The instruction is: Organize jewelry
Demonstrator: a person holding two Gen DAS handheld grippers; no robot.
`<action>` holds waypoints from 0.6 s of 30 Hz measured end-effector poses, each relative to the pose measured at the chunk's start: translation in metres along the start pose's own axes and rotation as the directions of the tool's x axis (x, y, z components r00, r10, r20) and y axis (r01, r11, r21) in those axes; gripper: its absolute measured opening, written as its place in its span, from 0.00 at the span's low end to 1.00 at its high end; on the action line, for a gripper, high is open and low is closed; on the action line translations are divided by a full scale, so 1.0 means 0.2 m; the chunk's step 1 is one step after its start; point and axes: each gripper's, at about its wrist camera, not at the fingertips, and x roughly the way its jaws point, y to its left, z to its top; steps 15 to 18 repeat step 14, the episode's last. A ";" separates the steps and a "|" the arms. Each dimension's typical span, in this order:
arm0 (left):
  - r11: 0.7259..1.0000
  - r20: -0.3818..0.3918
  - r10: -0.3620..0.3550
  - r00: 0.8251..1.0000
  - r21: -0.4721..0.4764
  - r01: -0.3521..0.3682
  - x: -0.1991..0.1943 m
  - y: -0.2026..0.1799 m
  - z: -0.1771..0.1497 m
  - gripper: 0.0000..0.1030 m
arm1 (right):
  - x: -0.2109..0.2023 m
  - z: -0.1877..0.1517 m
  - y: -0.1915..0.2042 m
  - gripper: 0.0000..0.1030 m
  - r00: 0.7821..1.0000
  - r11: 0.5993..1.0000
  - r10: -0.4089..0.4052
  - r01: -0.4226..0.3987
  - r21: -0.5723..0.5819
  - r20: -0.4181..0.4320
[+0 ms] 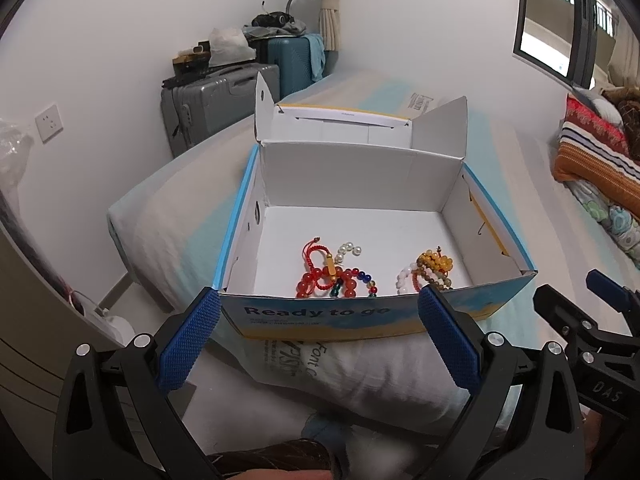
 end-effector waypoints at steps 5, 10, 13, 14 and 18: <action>1.000 0.021 -0.002 1.000 0.023 0.002 -0.02 -0.02 -0.01 0.94 | 0.00 0.00 0.00 0.93 1.000 1.000 0.000 0.000 -0.003 -0.001; 1.000 0.009 -0.018 1.000 0.018 0.018 -0.02 -0.03 0.00 0.94 | 0.00 -0.01 -0.01 0.93 1.000 1.000 0.000 0.000 -0.002 -0.001; 1.000 0.011 -0.015 1.000 0.021 0.015 -0.02 -0.03 -0.01 0.94 | 0.00 -0.01 -0.01 0.93 1.000 1.000 0.000 0.000 -0.003 -0.001; 1.000 0.009 -0.017 1.000 0.021 0.017 -0.02 -0.03 -0.01 0.94 | 0.01 -0.01 -0.01 0.93 1.000 1.000 0.001 -0.001 -0.005 -0.001; 1.000 0.009 -0.017 1.000 0.021 0.017 -0.02 -0.03 -0.01 0.94 | 0.01 -0.01 -0.01 0.93 1.000 1.000 0.001 -0.001 -0.005 -0.001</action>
